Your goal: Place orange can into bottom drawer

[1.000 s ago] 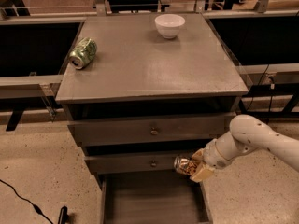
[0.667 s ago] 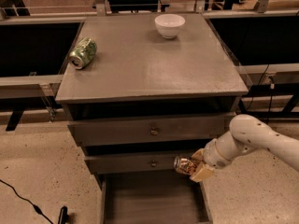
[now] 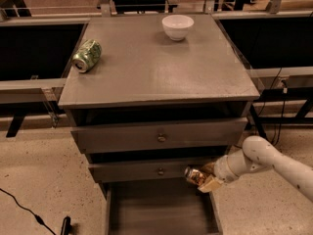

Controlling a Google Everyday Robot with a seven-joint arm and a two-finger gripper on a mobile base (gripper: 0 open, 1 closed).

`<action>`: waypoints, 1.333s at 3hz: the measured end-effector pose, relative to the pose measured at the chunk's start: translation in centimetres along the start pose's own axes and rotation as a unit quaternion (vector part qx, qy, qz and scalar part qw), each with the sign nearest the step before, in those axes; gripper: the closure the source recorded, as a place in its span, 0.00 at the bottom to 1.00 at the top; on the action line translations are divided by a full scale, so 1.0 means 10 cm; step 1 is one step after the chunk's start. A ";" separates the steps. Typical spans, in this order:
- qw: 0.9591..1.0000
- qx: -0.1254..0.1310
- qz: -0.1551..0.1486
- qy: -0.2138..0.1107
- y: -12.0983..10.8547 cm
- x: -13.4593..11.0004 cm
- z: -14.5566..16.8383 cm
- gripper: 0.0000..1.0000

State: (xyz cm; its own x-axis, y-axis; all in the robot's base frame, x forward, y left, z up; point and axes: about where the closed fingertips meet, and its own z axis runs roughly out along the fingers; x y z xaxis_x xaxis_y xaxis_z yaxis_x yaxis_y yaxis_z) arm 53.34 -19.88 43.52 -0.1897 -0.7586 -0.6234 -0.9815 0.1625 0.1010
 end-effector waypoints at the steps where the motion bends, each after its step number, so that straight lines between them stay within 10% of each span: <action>1: 1.000 -0.014 0.002 -0.026 -0.13 0.41 0.54 1.00; 4: 0.998 0.034 0.011 0.057 -0.03 0.66 1.21 1.00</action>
Offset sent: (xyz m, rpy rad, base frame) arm 0.0054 0.0088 -0.1632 -0.0094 0.0115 0.0635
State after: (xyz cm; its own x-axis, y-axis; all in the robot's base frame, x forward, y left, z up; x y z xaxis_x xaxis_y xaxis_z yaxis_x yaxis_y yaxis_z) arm 52.68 -17.29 29.98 -0.2159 -0.8207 -0.5290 -0.9740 0.2187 0.0582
